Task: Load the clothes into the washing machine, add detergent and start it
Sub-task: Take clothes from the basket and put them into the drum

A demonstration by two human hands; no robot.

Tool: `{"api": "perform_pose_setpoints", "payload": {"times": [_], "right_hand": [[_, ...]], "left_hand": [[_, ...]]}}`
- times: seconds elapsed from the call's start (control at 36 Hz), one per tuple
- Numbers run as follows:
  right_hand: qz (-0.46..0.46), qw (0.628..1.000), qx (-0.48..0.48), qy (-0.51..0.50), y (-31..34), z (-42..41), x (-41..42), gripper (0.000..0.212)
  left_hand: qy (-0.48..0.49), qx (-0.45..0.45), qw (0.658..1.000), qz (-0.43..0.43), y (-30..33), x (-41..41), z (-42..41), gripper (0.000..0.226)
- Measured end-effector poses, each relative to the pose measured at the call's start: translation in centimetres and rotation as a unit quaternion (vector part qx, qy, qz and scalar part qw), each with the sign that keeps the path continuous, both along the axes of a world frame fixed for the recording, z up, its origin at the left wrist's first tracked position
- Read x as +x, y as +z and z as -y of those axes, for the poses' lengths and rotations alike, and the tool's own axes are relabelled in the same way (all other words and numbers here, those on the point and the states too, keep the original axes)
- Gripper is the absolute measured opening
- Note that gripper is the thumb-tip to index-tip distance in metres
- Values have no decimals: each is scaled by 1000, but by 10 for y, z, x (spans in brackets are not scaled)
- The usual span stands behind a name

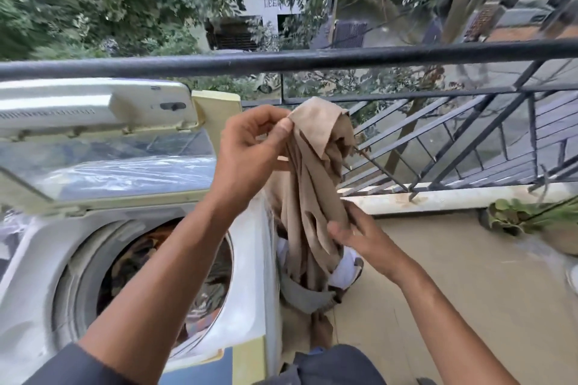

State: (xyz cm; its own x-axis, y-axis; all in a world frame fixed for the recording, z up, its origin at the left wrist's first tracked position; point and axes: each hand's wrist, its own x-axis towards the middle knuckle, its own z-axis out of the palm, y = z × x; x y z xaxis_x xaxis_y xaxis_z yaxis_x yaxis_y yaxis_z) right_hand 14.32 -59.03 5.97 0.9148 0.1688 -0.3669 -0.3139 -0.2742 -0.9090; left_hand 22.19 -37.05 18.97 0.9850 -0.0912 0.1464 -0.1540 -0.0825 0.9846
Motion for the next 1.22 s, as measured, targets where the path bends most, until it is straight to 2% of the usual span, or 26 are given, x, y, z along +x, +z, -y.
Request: {"api": "perform_pose_setpoints", "payload": {"times": [0.03,0.06,0.08,0.11,0.17,0.25,0.31,0.36,0.42,0.5,0.58,0.67,0.75,0.83,0.92,1.03,1.08,1.11,1.17,1.22], "right_hand": [[-10,997,-68,44,-5,2,-1,69],[-22,985,-151,80,-12,6,0,57],[-23,971,-218,92,-19,10,2,36],[-14,960,-266,82,-24,16,5,18],[24,947,-319,15,-25,28,9,11],[77,949,-281,-124,-3,52,17,21],[93,954,-209,-195,21,60,23,41],[127,957,-108,-239,44,63,29,38],[145,954,-17,-262,69,60,33,40],[184,949,44,-252,89,56,38,40],[214,944,39,-249,99,52,41,39],[258,937,34,-231,106,53,42,36],[274,929,30,-246,110,63,45,38],[282,925,-8,-255,113,75,47,34],[293,922,-48,-250,114,84,50,33],[308,918,-80,-236,116,90,53,32],[306,911,-81,-263,116,93,55,35],[302,906,-75,-285,117,94,55,39],[291,898,-76,-322,118,99,56,44],[282,893,-110,-333,117,107,56,38]], "left_hand": [[6,3,1000,-1,-1,1,-2,14],[12,11,1000,-3,-3,2,-6,14],[22,25,999,-6,-7,2,-10,14],[35,40,999,-13,-12,2,-13,14],[65,66,995,-36,-28,0,-23,14],[108,145,982,-54,-54,-8,-39,17],[116,188,974,-44,-68,-16,-44,16],[95,221,970,-13,-79,-22,-43,7],[28,280,959,30,-86,-28,-40,8],[-118,283,951,34,-93,-31,-33,13],[-198,276,940,-18,-104,-33,-22,9],[-219,264,939,-32,-114,-35,-14,24],[-222,251,938,-88,-120,-41,-11,40],[-266,261,916,-149,-128,-44,-9,67],[-321,350,865,-161,-133,-40,-4,82],[-328,547,761,-122,-139,-28,-1,99],[-326,600,724,-103,-141,-21,-7,91],[-321,611,716,-104,-140,-17,-11,83],[-295,597,737,-115,-135,-12,-19,64],[-247,526,801,-145,-126,-8,-29,52]]}}
